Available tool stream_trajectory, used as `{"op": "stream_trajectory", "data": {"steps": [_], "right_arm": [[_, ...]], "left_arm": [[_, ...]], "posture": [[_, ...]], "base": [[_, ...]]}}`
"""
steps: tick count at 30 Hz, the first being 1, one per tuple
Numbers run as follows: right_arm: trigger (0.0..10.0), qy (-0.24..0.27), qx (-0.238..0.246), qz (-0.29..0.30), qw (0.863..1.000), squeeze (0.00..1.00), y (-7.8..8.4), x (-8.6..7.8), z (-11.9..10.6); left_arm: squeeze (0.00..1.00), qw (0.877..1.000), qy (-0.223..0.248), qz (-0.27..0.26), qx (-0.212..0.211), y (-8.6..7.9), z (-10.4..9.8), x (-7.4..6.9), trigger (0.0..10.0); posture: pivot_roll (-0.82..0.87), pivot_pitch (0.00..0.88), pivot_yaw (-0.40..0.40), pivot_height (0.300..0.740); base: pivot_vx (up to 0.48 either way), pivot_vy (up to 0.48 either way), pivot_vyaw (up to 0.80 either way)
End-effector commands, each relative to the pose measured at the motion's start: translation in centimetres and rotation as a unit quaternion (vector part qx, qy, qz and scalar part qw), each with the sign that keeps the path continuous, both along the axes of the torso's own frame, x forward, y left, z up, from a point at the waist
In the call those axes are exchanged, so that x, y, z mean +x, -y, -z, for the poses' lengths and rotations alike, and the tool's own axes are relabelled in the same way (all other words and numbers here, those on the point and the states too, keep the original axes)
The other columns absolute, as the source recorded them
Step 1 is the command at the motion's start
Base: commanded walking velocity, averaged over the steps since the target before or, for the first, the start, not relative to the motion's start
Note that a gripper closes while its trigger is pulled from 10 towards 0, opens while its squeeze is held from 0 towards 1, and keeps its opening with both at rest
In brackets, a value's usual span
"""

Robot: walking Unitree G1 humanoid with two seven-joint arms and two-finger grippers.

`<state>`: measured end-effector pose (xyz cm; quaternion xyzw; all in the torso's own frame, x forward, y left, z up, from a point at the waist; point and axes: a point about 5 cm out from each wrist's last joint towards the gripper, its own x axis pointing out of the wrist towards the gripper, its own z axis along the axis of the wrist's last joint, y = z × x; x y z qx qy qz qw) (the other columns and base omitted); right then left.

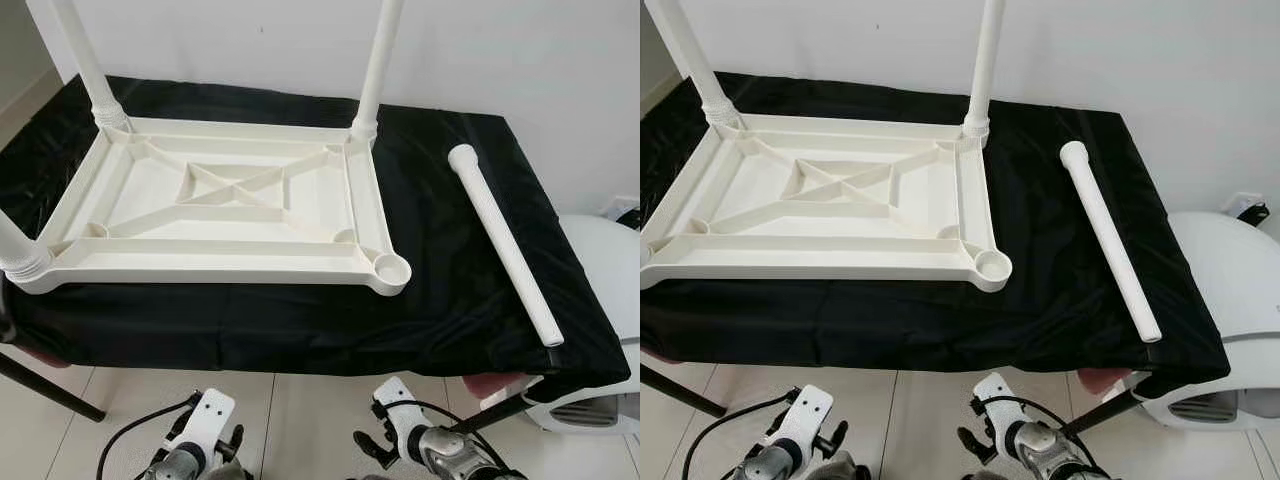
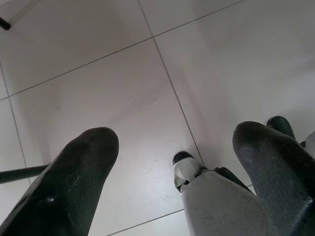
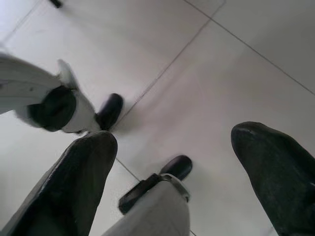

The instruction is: Building children table

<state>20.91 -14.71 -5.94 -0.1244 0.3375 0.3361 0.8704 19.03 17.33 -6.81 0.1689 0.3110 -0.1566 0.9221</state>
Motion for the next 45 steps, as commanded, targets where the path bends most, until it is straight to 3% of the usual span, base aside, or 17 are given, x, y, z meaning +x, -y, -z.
{"op": "stream_trajectory", "data": {"steps": [1,4,6,9,13,19,21,22,25,34,40,45], "right_arm": [[10.0,-0.014,0.017,-0.038,0.999,0.0,0.5,-0.8,0.1],[10.0,-0.018,0.033,-0.052,0.998,0.0,0.6,-0.9,-0.1],[10.0,-0.028,0.068,-0.101,0.992,0.0,0.5,-1.4,-0.4],[10.0,-0.033,0.091,-0.129,0.987,0.0,0.5,-1.6,-0.7],[10.0,-0.036,0.157,-0.181,0.97,0.0,0.5,-1.7,-1.8],[10.0,-0.033,0.192,-0.202,0.96,0.0,0.4,-1.5,-2.6],[10.0,-0.025,0.228,-0.232,0.945,0.0,0.3,-1.3,-4.0],[10.0,-0.025,0.228,-0.232,0.945,0.0,0.3,-1.3,-4.0],[10.0,-0.023,0.259,-0.275,0.926,0.0,0.2,-1.5,-5.7],[10.0,-0.02,0.294,-0.318,0.901,0.0,0.0,-1.1,-8.6],[10.0,-0.026,0.302,-0.335,0.892,0.0,-0.2,-1.1,-9.4],[10.0,-0.038,0.311,-0.372,0.874,0.0,-0.1,-1.0,-11.5]], "left_arm": [[0.0,0.982,-0.068,0.156,-0.082,1.6,0.4,-1.7,10.0],[0.0,0.978,-0.069,0.177,-0.087,1.9,0.4,-2.0,10.0],[0.0,0.967,-0.061,0.223,-0.103,2.4,0.1,-2.6,10.0],[0.0,0.96,-0.057,0.248,-0.113,2.7,-0.1,-2.9,10.0],[0.0,0.944,-0.015,0.302,-0.134,3.3,-1.3,-2.7,10.0],[0.0,0.933,0.021,0.326,-0.149,3.9,-2.4,-2.5,10.0],[0.0,0.919,0.057,0.355,-0.164,4.5,-4.1,-2.6,10.0],[0.0,0.919,0.057,0.355,-0.164,4.5,-4.1,-2.6,10.0],[0.0,0.901,0.089,0.389,-0.17,5.0,-6.0,-2.8,10.0],[0.0,0.894,0.13,0.381,-0.198,5.6,-9.1,-1.8,10.0],[0.0,0.888,0.138,0.388,-0.203,6.0,-10.0,-1.7,10.0],[0.0,0.878,0.134,0.409,-0.208,5.6,-11.6,-1.5,10.0]], "posture": [[0.08,0.119,-0.04,0.74],[0.08,0.119,-0.04,0.74],[0.08,0.141,-0.042,0.74],[0.08,0.15,-0.043,0.74],[0.08,0.172,-0.045,0.74],[0.07,0.177,-0.043,0.74],[0.07,0.185,-0.037,0.74],[0.07,0.185,-0.037,0.74],[0.07,0.183,-0.032,0.74],[0.08,0.17,-0.036,0.74],[0.09,0.164,-0.041,0.74],[0.09,0.151,-0.044,0.74]], "base": [[0.0,0.0,0.0],[0.0,0.0,0.0],[0.0,0.0,0.0],[0.0,0.0,0.0],[0.0,0.0,0.0],[0.0,0.0,0.0],[0.0,0.0,0.0],[0.0,0.0,0.0],[0.0,0.0,0.0],[0.0,0.0,0.0],[0.0,0.0,0.0],[0.0,0.0,0.0]]}}
